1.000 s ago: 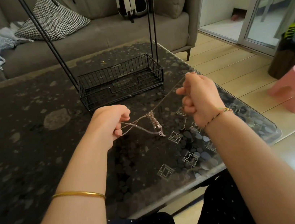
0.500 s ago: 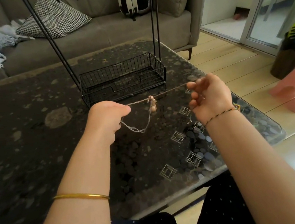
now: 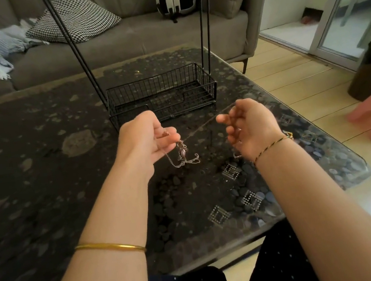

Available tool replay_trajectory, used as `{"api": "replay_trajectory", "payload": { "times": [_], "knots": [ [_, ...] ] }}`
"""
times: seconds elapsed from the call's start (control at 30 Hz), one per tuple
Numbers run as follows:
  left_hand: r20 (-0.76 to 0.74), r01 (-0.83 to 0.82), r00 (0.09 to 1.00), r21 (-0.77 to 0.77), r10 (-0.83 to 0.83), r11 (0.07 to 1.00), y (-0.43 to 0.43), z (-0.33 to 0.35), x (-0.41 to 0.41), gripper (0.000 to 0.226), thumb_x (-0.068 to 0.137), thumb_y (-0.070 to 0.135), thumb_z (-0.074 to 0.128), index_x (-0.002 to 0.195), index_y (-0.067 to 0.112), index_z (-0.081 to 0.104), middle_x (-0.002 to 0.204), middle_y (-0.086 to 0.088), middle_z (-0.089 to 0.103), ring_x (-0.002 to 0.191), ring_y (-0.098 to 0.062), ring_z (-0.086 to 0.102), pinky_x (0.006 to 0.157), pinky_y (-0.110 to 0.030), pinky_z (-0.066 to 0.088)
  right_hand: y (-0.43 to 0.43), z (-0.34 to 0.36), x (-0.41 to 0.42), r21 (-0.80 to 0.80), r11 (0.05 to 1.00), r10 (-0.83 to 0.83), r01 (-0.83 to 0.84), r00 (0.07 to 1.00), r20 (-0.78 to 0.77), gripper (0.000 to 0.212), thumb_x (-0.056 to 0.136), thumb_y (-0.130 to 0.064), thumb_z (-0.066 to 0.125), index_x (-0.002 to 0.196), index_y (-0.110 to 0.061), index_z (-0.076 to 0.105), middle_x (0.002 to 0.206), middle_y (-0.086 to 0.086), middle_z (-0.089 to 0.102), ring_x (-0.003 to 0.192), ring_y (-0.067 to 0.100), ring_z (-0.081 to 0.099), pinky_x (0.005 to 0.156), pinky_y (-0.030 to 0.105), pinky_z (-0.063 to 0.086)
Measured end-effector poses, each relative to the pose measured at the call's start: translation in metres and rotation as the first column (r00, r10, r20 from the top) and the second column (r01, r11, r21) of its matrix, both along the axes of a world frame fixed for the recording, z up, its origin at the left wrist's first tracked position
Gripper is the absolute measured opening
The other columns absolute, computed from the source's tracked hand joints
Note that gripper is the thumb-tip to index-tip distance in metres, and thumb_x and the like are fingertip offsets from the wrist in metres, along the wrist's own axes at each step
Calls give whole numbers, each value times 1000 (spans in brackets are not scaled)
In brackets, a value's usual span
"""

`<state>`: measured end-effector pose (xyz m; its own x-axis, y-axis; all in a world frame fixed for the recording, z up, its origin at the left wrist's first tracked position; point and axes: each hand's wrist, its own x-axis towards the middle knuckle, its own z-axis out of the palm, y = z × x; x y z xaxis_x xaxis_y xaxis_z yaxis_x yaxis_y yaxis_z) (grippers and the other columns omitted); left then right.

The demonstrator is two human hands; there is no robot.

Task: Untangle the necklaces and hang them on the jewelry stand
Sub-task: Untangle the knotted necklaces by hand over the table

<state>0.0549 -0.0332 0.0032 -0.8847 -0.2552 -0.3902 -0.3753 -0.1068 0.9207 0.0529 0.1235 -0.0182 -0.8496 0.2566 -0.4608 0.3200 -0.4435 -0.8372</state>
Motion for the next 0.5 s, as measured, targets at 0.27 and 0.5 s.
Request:
{"api": "replay_trajectory", "payload": {
  "times": [0.27,0.5],
  "knots": [
    [180,440,891,-564,-416,699,1,-15,5,7,84,10,65,84,17,65,84,-1,61,70,-18,59,74,-35,57,-12,5,1,193,981,53,-29,991,-121,33,93,-22,42,61,-15,47,58,2,59,47,12,40,55,24,35],
    [167,486,851,-611,-498,624,0,-17,12,8,85,26,68,82,19,71,86,4,64,80,-10,56,70,-29,49,-15,-1,-7,303,951,108,-68,987,-117,33,95,-19,41,64,-12,49,62,4,54,46,13,41,51,25,39]
  ]
}}
